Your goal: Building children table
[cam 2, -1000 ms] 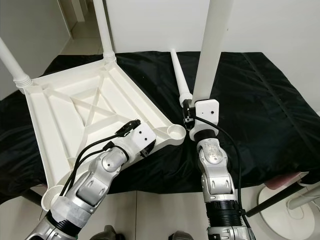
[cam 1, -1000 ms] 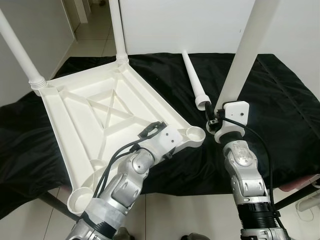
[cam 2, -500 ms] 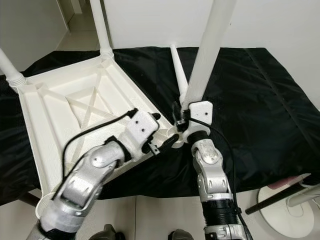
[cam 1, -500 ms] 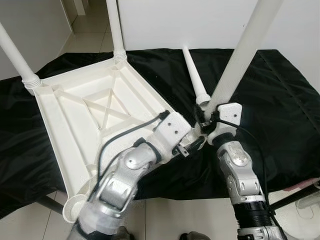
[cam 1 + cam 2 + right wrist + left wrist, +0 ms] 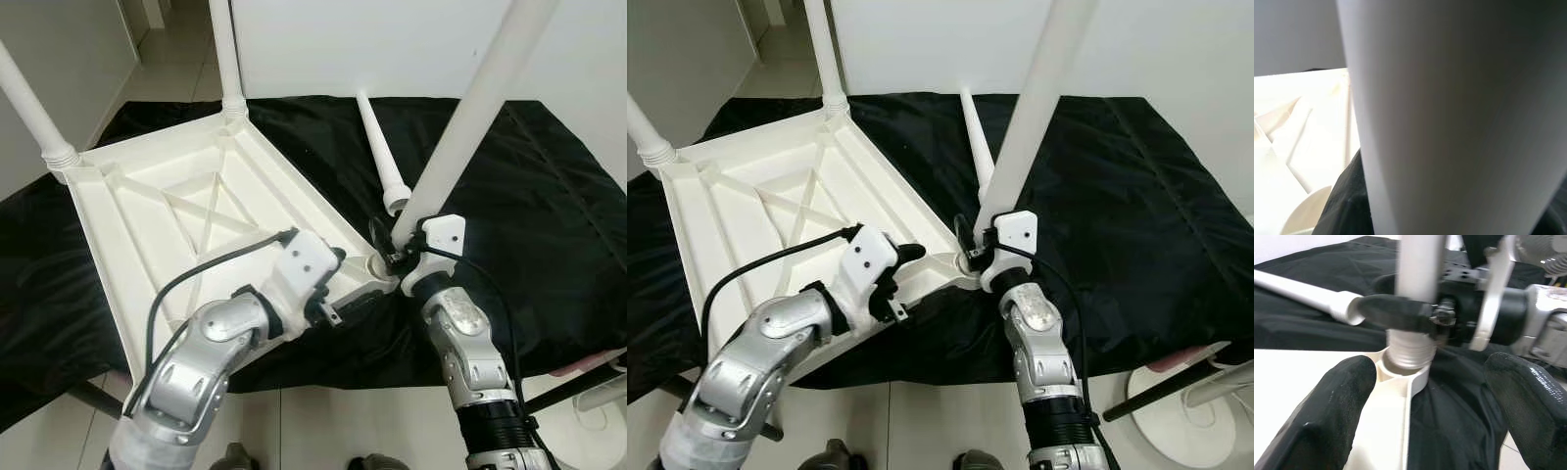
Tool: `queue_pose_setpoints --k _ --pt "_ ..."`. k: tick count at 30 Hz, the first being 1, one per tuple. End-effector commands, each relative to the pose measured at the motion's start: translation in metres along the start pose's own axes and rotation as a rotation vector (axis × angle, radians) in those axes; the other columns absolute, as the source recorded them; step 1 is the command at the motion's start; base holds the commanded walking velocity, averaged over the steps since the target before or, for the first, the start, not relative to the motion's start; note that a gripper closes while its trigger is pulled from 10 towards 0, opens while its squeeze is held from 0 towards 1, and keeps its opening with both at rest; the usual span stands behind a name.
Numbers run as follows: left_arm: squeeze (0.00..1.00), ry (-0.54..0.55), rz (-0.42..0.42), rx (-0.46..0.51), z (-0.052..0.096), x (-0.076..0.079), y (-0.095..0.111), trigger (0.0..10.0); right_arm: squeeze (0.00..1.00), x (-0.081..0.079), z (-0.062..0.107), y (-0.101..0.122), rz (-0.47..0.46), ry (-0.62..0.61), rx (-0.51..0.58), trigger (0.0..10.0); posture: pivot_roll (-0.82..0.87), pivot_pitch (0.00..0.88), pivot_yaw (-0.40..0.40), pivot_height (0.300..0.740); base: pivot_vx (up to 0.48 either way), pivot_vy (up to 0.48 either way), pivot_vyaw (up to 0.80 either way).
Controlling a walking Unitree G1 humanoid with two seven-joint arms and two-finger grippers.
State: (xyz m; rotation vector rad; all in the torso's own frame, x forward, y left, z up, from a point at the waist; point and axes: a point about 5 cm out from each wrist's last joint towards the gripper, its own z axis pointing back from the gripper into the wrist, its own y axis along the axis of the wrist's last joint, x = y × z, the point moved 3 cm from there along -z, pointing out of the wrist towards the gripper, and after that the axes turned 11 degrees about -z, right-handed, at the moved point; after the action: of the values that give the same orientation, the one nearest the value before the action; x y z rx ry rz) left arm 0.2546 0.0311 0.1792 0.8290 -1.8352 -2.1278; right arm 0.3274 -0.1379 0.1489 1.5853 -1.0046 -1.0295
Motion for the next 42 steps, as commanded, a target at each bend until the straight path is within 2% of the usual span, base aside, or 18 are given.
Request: queue_pose_setpoints --k 1,4,10,23,26,31,39,42 --pt "0.00 -0.058 0.011 0.015 0.002 0.006 0.002 10.0 0.00 0.006 0.007 -0.020 -0.017 -0.029 -0.083 10.0 -0.03 0.030 0.004 0.740 0.000 0.000 0.00" --pt "0.00 -0.064 0.029 0.023 0.005 0.005 0.004 10.0 0.00 0.008 0.007 -0.029 -0.009 -0.024 -0.123 10.0 -0.03 0.032 0.004 0.740 0.000 0.000 0.00" --pt "0.00 -0.054 0.035 0.011 0.006 0.002 0.005 10.0 0.00 -0.002 -0.001 -0.030 0.083 0.087 -0.139 10.0 -0.03 0.034 0.008 0.740 0.000 0.000 0.00" --pt "0.00 -0.031 0.045 0.001 0.008 -0.001 0.008 10.0 0.00 -0.012 -0.010 -0.033 0.121 0.200 -0.143 10.0 -0.02 0.042 0.007 0.740 0.000 0.000 0.00" --pt "0.00 -0.031 0.045 0.001 0.008 -0.001 0.008 10.0 0.00 -0.013 -0.010 -0.034 0.122 0.205 -0.142 10.0 -0.02 0.042 0.007 0.740 0.000 0.000 0.00" --pt "0.00 -0.021 0.040 -0.009 0.011 -0.003 0.009 10.0 0.00 -0.027 -0.006 -0.036 0.112 0.333 -0.161 10.0 0.00 0.050 0.015 0.740 0.000 0.000 0.00" --pt "0.00 -0.017 0.037 -0.010 0.011 -0.005 0.011 10.0 0.00 -0.028 -0.002 -0.038 0.103 0.370 -0.177 10.0 0.00 0.050 0.017 0.740 0.000 0.000 0.00" --pt "0.00 -0.015 0.036 -0.010 0.011 -0.005 0.011 10.0 0.00 -0.024 -0.003 -0.037 0.044 0.359 -0.189 10.0 0.00 0.051 0.016 0.740 0.000 0.000 0.00"
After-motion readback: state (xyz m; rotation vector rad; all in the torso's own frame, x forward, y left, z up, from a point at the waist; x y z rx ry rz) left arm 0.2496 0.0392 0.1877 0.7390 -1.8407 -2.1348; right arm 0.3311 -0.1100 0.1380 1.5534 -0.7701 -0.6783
